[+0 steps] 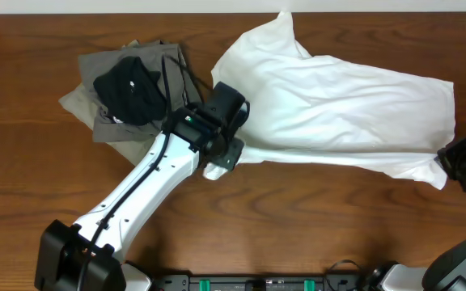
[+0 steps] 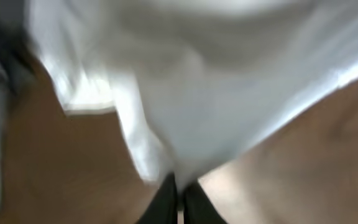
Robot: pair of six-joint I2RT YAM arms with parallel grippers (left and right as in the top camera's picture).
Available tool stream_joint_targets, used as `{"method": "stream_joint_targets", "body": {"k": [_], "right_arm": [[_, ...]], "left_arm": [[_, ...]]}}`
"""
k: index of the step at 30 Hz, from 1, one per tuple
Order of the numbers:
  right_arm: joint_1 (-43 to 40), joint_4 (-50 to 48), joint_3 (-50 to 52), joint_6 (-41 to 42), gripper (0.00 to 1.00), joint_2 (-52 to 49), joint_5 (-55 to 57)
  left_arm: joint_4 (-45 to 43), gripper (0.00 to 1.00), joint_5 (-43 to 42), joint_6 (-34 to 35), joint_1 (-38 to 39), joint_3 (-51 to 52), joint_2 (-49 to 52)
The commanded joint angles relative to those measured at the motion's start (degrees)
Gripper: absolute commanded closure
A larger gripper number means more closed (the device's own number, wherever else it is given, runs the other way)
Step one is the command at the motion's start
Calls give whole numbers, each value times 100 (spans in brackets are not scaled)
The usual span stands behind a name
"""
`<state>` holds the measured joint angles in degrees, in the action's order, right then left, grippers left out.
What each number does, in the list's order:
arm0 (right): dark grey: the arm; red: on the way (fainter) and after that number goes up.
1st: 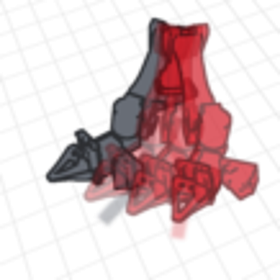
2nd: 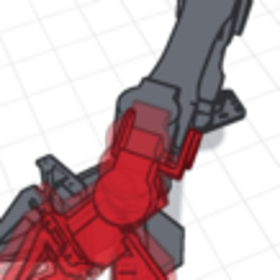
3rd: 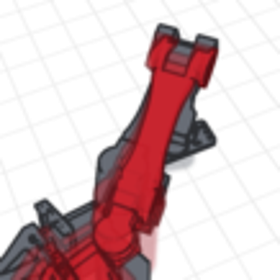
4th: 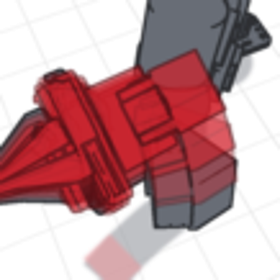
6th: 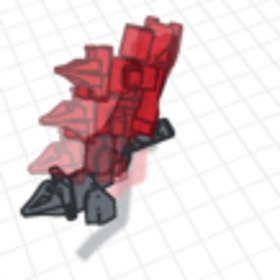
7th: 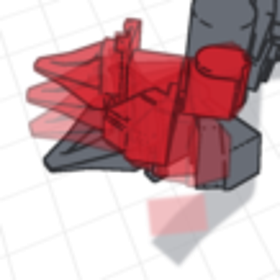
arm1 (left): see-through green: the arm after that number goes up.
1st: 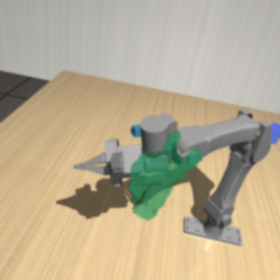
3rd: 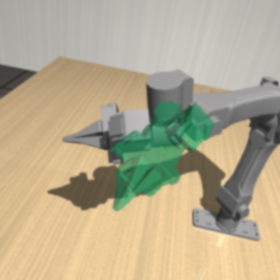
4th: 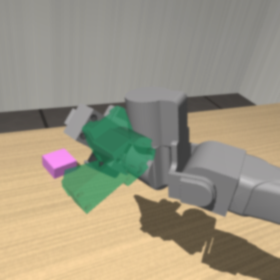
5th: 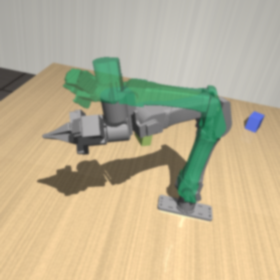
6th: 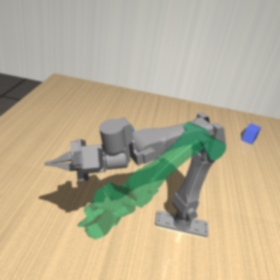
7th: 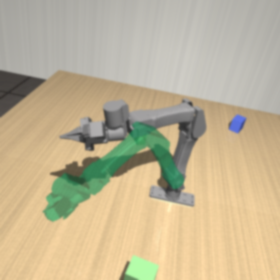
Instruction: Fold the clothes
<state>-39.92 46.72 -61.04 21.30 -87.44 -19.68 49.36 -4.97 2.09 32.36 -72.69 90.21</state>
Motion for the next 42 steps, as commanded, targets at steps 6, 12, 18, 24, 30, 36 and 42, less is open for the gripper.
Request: {"method": "stream_joint_targets", "body": {"k": [6, 12, 18, 24, 30, 36, 42], "right_arm": [[212, -378, -120, 216, 98, 118, -4], [330, -389, -118, 356, 99, 83, 374], [391, -391, -114, 463, 99, -50, 750], [400, -452, -114, 463, 99, -299, 791], [439, -651, -114, 457, 99, -750, 793], [448, -844, -114, 450, 98, -1008, 793], [448, -872, -114, 437, 59, -1008, 789]], "left_arm": [[-1644, 94, 909, -1093, -76, -74, 28], [-2581, 94, 914, -1495, -155, -74, 498], [-3672, 94, 1029, -1665, -160, -74, 1123], [-4594, 83, 1434, -1663, -170, -74, 1547], [-4913, 75, 1537, -1641, -192, -129, 1871], [-4089, 65, 1810, -1508, -197, -168, 1781], [-2754, 53, 1040, -1405, -219, -168, 1705]]}}
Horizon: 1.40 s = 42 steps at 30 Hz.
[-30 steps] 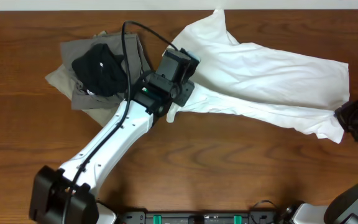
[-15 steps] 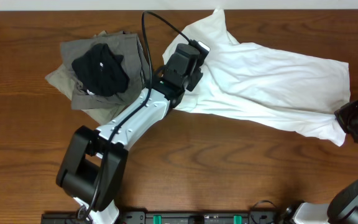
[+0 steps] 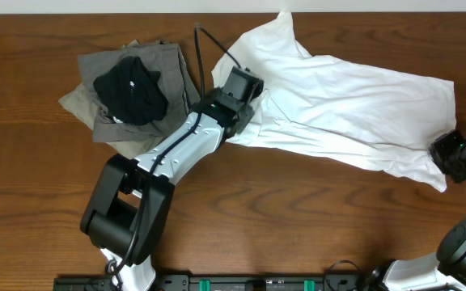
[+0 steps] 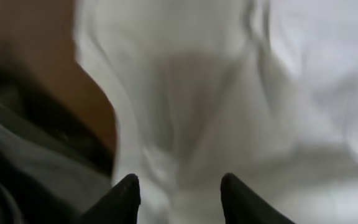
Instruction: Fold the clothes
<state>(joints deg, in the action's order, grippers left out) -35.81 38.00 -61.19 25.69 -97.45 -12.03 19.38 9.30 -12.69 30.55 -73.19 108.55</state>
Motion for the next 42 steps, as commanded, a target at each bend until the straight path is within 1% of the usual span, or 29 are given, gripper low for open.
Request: {"method": "stream_joint_targets", "body": {"k": [1, 3, 5, 8, 12, 14, 18, 19, 21, 24, 25, 26, 29, 34, 37, 42], "right_arm": [[37, 7, -98, -2, 49, -7, 24], [37, 20, -98, -4, 41, -7, 26], [37, 31, -98, -2, 39, -7, 24], [44, 61, -98, -2, 39, -7, 22], [55, 61, -98, -2, 39, -7, 22], [66, 59, -98, -2, 39, -7, 22], [66, 61, -98, -2, 40, -7, 22], [63, 63, -98, -2, 39, -7, 24], [63, 61, -98, -2, 39, -7, 22], [63, 61, -98, -2, 39, -7, 22], [63, 61, -98, -2, 40, -7, 22], [63, 59, -98, 0, 40, -7, 20], [66, 59, -98, 0, 40, -7, -9], [63, 61, -98, 0, 40, -7, -22], [63, 59, -98, -2, 40, -7, -22], [66, 74, -98, 0, 40, -7, -22]], "left_arm": [[444, 51, -586, 68, -35, -118, -129], [693, 49, -916, 26, -24, -118, -129], [863, 47, -1158, 22, -20, -118, -129], [929, 46, -1384, -46, -17, -96, -127], [861, 46, -1386, -317, 48, -85, -81], [789, 46, -1386, -323, 122, -85, -26], [772, 47, -1381, -643, 289, -85, 133], [756, 51, -1377, -713, 328, -85, 205], [710, 60, -1217, -743, 367, -85, 339], [579, 86, -949, -741, 378, -87, 411], [525, 92, -809, -741, 378, -96, 409], [496, 94, -660, -739, 378, -129, 391], [498, 94, -332, -739, 378, -367, 328], [387, 94, -212, -833, 326, -911, 297], [17, 94, -214, -872, 208, -935, 299], [-247, 94, -214, -868, -90, -933, 402]]}}
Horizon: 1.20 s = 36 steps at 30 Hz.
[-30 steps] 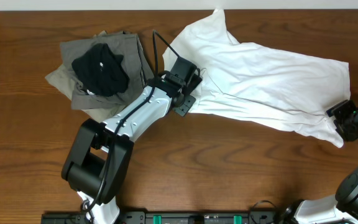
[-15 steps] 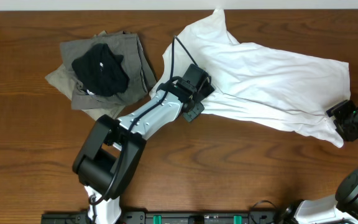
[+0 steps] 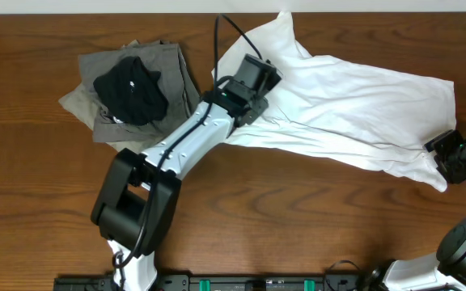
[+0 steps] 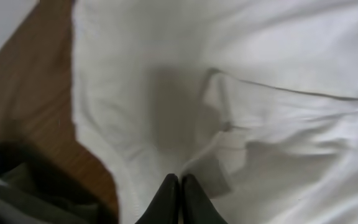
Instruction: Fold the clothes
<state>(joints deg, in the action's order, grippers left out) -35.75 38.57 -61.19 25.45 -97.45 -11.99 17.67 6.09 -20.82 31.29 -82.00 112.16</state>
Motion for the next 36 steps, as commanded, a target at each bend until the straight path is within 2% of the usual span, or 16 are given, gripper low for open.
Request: {"method": "stream_joint_targets", "body": {"k": [1, 7, 9, 10, 12, 14, 18, 23, 26, 30, 31, 33, 36], "right_arm": [[59, 24, -98, 22, 40, -7, -26], [59, 79, -98, 22, 40, -7, -26], [59, 90, -98, 22, 40, -7, -26], [59, 92, -98, 22, 40, -7, -26], [59, 107, -98, 22, 40, -7, -28], [57, 153, -98, 20, 40, -7, -26], [57, 284, -98, -111, 39, -7, -24], [57, 461, -98, -284, 38, -7, -20], [50, 610, -98, -321, 38, -7, 28], [50, 1038, -81, -81, 37, -7, 776], [50, 1036, -50, -13, 36, -7, 966], [46, 894, 44, 70, 36, -7, 1021], [46, 485, 234, 70, 36, -7, 1008]], "left_arm": [[-192, 94, 107, -48, -254, -52, 103], [-732, 92, 284, 162, -527, -52, 420], [-861, 83, 389, 225, -575, -52, 466], [-892, 68, 389, 229, -590, -52, 466], [-876, 63, 584, 308, -595, -72, 439], [-660, 52, 916, 472, -588, -127, 367], [450, 43, 708, 970, -584, -175, 28], [1731, 43, -573, 1064, -616, -120, -46], [1709, 43, -756, 1064, -645, 74, 24], [1609, 44, -739, 1067, -748, 122, 175], [1609, 50, -739, 1067, -765, 122, 208], [1624, 71, -739, 1069, -824, 122, 275], [1652, 86, -739, 1086, -914, 122, 361]]}}
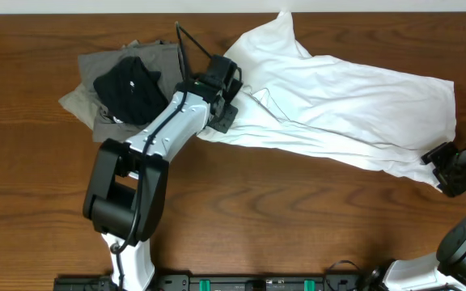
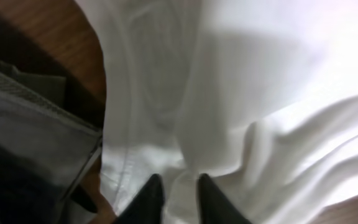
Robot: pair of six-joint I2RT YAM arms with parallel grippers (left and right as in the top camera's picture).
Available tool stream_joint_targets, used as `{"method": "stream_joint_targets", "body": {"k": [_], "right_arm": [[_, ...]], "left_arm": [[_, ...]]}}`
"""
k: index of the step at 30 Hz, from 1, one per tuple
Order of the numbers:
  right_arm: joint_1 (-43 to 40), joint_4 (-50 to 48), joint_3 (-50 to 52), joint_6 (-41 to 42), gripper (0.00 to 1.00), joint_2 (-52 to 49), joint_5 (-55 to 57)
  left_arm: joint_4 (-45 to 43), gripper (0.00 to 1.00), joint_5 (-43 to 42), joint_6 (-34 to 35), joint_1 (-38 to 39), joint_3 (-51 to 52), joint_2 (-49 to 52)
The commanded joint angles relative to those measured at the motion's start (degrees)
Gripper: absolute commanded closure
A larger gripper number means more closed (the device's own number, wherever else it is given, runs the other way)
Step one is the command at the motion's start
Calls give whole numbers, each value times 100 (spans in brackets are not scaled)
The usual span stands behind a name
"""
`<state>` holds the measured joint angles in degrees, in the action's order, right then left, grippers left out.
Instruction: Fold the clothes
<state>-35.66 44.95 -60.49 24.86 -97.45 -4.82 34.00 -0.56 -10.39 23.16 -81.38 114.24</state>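
Observation:
A large white garment (image 1: 346,97) lies spread across the right half of the table, wrinkled, with one point toward the back edge. My left gripper (image 1: 225,103) is at its left end, beside the pile of clothes. In the left wrist view its black fingertips (image 2: 156,190) are pinched on a bunched fold of the white cloth (image 2: 260,74). My right gripper (image 1: 447,170) sits at the garment's lower right corner. Only the overhead view shows it, and its jaws cannot be made out.
A pile of grey clothes (image 1: 112,113) with a black garment (image 1: 128,85) on top lies at the back left, close to the left gripper. Its grey edge (image 2: 23,124) shows in the wrist view. Brown wood table (image 1: 298,218) runs along the front.
My left gripper has moved left and toward the front, nearer the grey pile, and the white garment's left end has come with it. The right gripper sits slightly lower.
My left gripper was shut on the garment's lower left edge near the table's middle. Then it stood open farther back over the cloth, with that edge folded in. Then it was shut on a fold there. Now the fold sits farther left, beside the pile.

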Motion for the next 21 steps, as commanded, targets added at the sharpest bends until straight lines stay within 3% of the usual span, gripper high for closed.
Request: {"method": "stream_joint_targets", "body": {"k": [1, 3, 7, 10, 12, 21], "right_arm": [[37, -219, 232, 133, 36, -7, 286], [37, -313, 372, 149, 36, -7, 289], [26, -761, 625, 162, 47, -7, 313], [-63, -1014, 741, 348, 88, -7, 647], [-175, -1043, 673, 345, 99, 0, 765], [-645, -723, -514, -212, 98, 17, 457]], "left_arm": [[37, 87, -76, 48, -133, 61, 155], [98, 94, -76, 68, -181, 61, 155], [168, 94, -74, 68, -247, 61, 155], [188, 94, -72, 68, -291, 61, 155], [223, 94, -72, 68, -313, 61, 155], [262, 94, -11, 153, -514, 59, 151]]}}
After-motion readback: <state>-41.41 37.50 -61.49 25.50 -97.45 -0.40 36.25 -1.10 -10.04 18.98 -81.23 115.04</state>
